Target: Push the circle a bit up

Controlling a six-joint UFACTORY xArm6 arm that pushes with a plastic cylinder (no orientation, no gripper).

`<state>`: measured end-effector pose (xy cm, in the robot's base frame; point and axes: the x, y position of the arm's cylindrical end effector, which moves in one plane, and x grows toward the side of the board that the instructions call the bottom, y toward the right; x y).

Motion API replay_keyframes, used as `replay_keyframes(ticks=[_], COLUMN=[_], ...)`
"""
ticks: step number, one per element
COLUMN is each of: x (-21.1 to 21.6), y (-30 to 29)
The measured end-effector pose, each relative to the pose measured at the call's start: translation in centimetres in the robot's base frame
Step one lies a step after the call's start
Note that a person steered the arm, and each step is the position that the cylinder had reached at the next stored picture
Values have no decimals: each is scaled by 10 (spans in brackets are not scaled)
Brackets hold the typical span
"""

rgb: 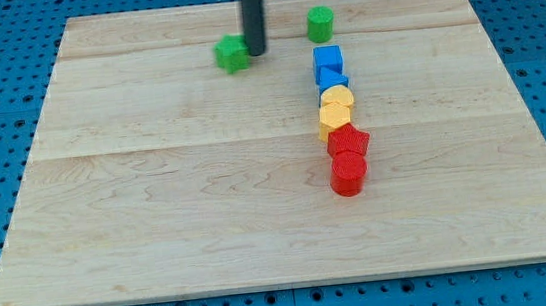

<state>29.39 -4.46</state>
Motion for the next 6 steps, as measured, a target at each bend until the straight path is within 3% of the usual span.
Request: replay_keyframes(ticks=[1, 3, 6], x=[38, 42, 42], y=[8, -60, -73])
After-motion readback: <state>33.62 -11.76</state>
